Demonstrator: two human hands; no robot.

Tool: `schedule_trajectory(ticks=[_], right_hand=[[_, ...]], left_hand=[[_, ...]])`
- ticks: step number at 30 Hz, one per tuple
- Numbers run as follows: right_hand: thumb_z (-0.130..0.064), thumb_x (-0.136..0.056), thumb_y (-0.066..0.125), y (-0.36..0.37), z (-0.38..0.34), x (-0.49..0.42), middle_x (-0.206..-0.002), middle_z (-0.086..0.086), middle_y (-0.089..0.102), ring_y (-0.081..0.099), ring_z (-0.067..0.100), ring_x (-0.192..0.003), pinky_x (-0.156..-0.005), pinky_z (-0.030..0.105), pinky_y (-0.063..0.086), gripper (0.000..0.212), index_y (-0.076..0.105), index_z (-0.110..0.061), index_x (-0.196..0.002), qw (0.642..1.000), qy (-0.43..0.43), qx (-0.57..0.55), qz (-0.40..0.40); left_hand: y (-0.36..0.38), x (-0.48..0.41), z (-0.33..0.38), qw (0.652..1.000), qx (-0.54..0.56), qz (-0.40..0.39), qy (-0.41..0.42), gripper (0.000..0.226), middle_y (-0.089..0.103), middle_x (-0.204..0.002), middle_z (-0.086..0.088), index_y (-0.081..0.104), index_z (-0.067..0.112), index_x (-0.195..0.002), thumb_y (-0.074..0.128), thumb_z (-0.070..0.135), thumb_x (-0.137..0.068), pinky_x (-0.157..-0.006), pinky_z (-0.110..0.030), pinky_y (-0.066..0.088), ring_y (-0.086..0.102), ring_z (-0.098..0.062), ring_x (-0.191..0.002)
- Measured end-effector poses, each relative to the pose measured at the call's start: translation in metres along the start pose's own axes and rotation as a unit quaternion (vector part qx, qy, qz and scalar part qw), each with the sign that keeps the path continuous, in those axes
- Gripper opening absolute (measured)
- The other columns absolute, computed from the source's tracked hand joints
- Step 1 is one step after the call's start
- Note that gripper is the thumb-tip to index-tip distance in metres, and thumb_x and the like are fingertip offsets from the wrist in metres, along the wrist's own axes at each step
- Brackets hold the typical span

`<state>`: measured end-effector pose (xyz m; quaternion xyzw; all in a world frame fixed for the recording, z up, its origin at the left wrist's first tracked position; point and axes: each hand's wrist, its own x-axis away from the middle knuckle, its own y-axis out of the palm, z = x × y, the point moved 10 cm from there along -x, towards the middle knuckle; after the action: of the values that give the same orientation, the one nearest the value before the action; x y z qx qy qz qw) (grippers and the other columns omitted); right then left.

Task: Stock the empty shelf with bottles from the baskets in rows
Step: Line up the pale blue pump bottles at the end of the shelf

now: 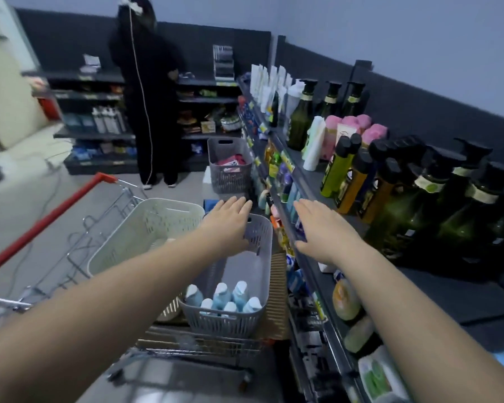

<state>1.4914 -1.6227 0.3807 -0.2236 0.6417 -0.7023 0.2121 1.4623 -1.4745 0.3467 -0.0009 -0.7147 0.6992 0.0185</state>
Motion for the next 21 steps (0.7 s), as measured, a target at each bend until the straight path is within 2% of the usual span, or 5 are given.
schedule_trajectory(ticks=[3, 6, 13, 18, 21], right_hand=[[-0.037, -0.088, 0.061, 0.017, -0.017, -0.041, -0.158, 0.003, 0.022, 0.021, 0.025, -0.145, -0.115, 0.048, 0.028, 0.085, 0.013, -0.017, -0.154, 0.999, -0.034, -0.014, -0.003], [-0.037, -0.09, 0.06, 0.038, -0.021, -0.078, -0.163, 0.001, 0.011, 0.013, 0.025, -0.149, -0.12, 0.049, 0.02, 0.088, 0.006, -0.016, -0.156, 0.998, -0.056, -0.027, -0.03], [-0.031, -0.094, 0.054, 0.114, -0.051, -0.119, -0.165, -0.001, 0.004, 0.008, 0.022, -0.151, -0.121, 0.047, 0.014, 0.083, 0.002, -0.017, -0.157, 0.986, -0.115, -0.038, -0.117], [-0.02, -0.094, 0.049, 0.175, -0.086, -0.119, -0.164, 0.004, 0.012, 0.017, 0.024, -0.149, -0.121, 0.041, 0.014, 0.076, 0.006, -0.013, -0.157, 0.974, -0.15, -0.049, -0.165], [-0.019, -0.094, 0.047, 0.219, -0.097, -0.115, -0.151, 0.009, 0.037, 0.038, 0.029, -0.136, -0.114, 0.04, 0.029, 0.059, 0.028, -0.009, -0.149, 0.965, -0.139, -0.069, -0.213]], left_hand=[[0.016, -0.013, -0.032, 0.999, -0.012, -0.015, -0.04, 0.094, 0.008, -0.164, -0.008, 0.004, 0.012, -0.157, 0.059, 0.047, -0.089, -0.123, -0.042, 0.011, 0.007, -0.025, -0.151], [0.027, -0.028, -0.057, 0.997, -0.008, -0.021, -0.07, 0.091, 0.013, -0.163, -0.008, 0.008, 0.011, -0.156, 0.059, 0.044, -0.088, -0.123, -0.042, 0.012, 0.011, -0.026, -0.15], [0.105, -0.023, -0.098, 0.984, -0.005, -0.11, -0.137, 0.086, 0.006, -0.164, -0.009, 0.003, 0.011, -0.157, 0.054, 0.033, -0.091, -0.121, -0.041, 0.005, 0.006, -0.026, -0.151], [0.167, -0.015, -0.11, 0.976, -0.028, -0.172, -0.13, 0.082, 0.001, -0.165, -0.009, 0.0, 0.01, -0.157, 0.048, 0.031, -0.094, -0.122, -0.041, 0.003, 0.001, -0.026, -0.151], [0.203, -0.016, -0.111, 0.974, -0.016, -0.198, -0.105, 0.075, 0.003, -0.165, -0.008, 0.004, 0.011, -0.157, 0.043, 0.028, -0.096, -0.123, -0.04, 0.003, 0.002, -0.024, -0.151]])
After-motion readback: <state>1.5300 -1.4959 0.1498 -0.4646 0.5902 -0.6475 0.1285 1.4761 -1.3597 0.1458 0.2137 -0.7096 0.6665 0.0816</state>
